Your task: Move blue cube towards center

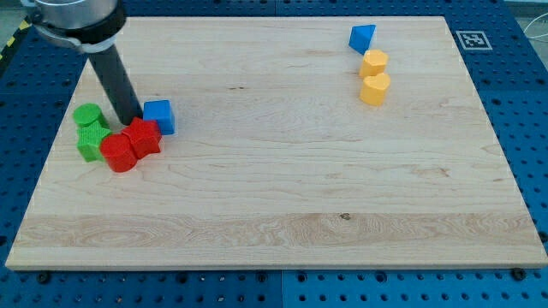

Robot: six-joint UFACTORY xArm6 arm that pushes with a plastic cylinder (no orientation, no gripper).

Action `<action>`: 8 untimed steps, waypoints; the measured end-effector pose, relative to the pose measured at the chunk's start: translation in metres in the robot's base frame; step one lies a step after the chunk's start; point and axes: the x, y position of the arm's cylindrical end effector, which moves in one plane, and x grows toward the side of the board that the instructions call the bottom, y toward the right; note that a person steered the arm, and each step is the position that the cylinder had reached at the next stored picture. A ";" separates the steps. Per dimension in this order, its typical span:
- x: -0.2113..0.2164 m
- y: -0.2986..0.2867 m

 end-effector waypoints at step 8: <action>-0.002 0.136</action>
